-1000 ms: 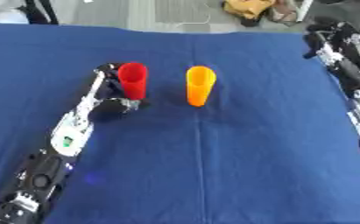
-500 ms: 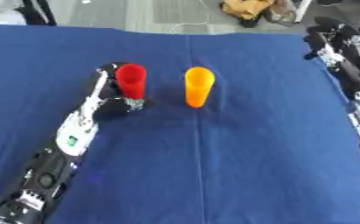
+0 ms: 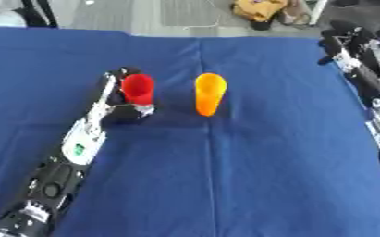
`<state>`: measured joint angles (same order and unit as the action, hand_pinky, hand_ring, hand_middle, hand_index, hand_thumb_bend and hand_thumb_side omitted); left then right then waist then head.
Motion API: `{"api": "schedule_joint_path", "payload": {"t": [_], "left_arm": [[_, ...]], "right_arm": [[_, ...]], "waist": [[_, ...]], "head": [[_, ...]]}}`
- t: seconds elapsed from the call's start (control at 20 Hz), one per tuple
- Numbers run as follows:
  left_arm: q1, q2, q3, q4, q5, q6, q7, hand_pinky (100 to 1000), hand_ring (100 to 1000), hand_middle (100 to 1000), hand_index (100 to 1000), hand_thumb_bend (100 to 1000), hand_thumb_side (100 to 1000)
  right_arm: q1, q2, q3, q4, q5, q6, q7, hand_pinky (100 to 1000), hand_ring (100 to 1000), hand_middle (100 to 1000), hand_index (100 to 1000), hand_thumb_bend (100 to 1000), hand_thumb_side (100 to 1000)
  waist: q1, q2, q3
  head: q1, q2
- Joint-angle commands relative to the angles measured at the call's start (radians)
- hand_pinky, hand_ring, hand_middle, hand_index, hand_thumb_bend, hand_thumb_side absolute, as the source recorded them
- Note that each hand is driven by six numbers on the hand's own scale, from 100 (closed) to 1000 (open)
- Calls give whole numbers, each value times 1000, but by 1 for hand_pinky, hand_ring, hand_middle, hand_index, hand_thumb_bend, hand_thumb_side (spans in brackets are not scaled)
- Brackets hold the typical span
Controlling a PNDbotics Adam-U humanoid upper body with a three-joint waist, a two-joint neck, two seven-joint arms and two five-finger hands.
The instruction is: Pour the contents of one cup into another cup.
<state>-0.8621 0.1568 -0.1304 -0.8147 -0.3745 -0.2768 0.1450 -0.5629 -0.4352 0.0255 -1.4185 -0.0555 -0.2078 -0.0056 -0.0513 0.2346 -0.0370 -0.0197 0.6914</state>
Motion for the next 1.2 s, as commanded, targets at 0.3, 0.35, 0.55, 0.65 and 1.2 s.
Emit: {"api": "schedule_joint_path", "payload": {"t": [0.3,0.35,0.55,0.65,1.2], "left_arm": [[4,13,7,-70,87,6,83,128,284,402,707,351,104],[8,19,5,-94,95,9,91,126,283,402,705,346,100],[38,50,1,-214,100,32,107,126,283,403,705,340,100],[55,64,2,-274,107,49,109,126,283,403,704,339,100],[118,140,-49,-564,190,147,-7,128,284,405,707,353,100]], "right_arm": [[-16,-17,-3,-7,-3,0,6,543,720,700,857,510,617],[-16,-17,-2,-4,-2,1,6,542,719,698,854,507,613],[-16,-20,0,12,2,2,4,541,716,695,848,494,604],[-17,-22,3,26,7,2,5,539,713,693,846,487,598],[-69,12,33,172,133,-26,15,550,754,734,855,548,588]], "waist": [[-1,-21,6],[-1,-22,8],[4,-30,20],[7,-34,29],[32,-46,92]], "head": [[-2,-11],[-3,-11],[-13,-6],[-20,-4],[-74,10]]}}
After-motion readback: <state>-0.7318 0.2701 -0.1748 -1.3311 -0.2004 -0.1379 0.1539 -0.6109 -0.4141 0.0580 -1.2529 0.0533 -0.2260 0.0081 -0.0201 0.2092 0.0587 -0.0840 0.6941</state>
